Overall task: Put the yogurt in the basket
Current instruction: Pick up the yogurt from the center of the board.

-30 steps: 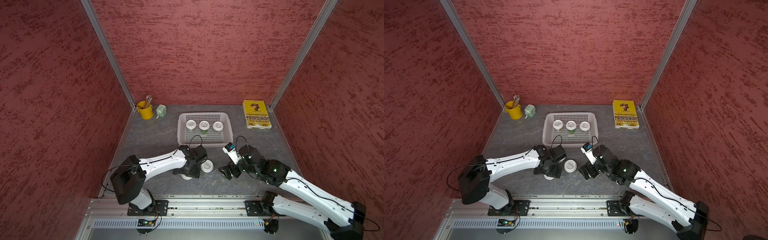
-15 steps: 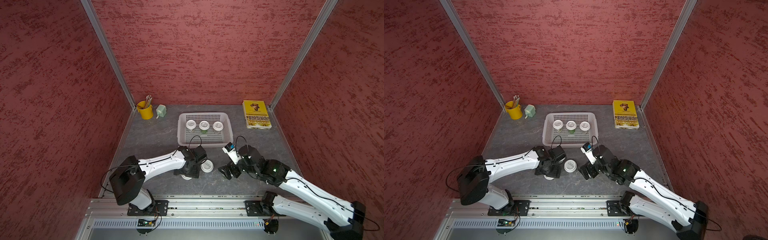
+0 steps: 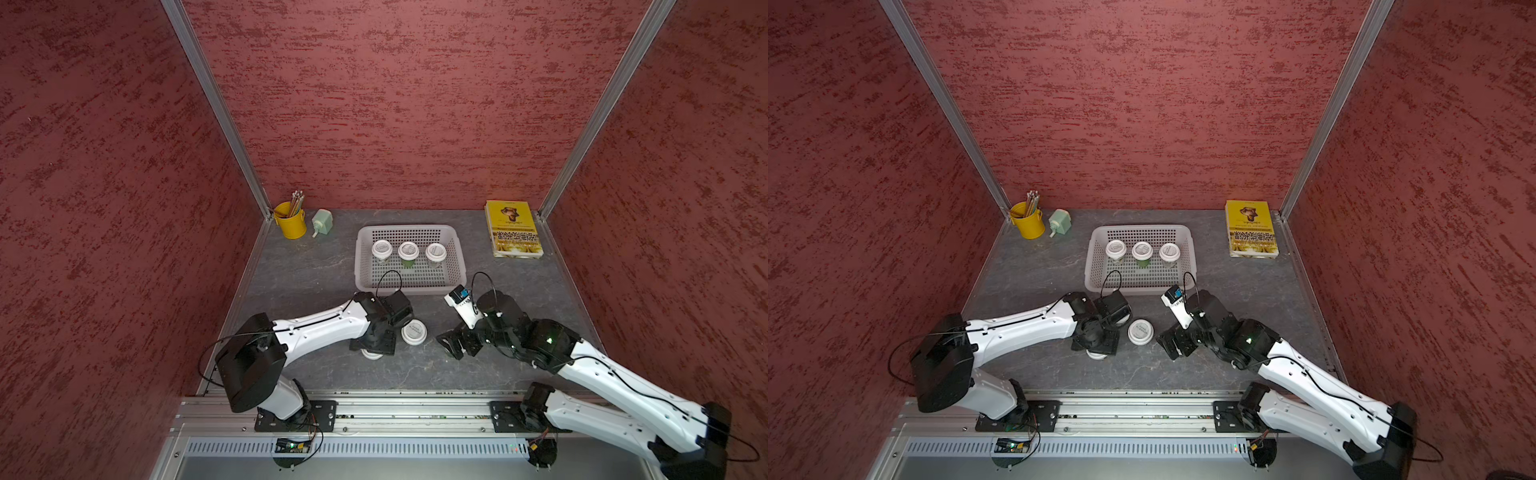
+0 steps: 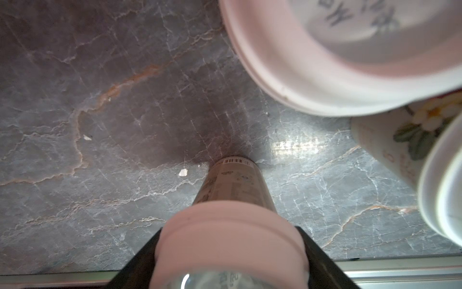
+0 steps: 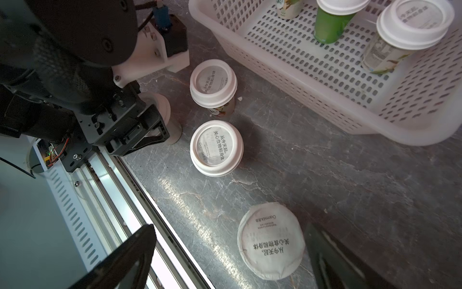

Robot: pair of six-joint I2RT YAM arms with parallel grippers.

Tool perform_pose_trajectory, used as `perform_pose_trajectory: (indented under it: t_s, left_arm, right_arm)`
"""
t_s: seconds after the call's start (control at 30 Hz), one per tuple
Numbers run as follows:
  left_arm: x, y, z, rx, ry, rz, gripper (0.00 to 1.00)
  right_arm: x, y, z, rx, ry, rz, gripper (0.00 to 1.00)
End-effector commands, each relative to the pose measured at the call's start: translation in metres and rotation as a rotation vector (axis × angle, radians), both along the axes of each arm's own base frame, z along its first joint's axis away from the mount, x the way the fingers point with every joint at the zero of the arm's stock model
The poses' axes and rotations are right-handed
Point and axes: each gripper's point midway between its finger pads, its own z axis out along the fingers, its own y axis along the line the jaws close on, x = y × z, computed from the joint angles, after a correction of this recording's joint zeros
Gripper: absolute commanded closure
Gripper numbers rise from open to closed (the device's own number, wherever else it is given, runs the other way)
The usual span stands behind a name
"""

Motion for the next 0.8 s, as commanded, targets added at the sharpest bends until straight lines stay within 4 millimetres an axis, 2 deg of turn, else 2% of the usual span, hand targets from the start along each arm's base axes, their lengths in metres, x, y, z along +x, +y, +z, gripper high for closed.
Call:
perform_pose_trajectory:
  t_s: [0.0,0.43,0.77]
  left_arm:
    - [0.0,0.003,0.005,-0.013,-0.012,0.011,0.26]
    - [-0.002,0.005,0.026,-0.024,-0.026,0.008,0.27]
    - [-0.004,0.013,0.062,-0.025,-0.058,0.006,0.27]
  right_arm:
    - [-0.002,0.004,0.004,0.016,-0.006,0.016,0.02]
    - [-0.003,0.005,0.004,0.018,-0.004,0.022,0.02]
    - [-0.001,0.008,0.005,0.025,-0.008,0.024,0.02]
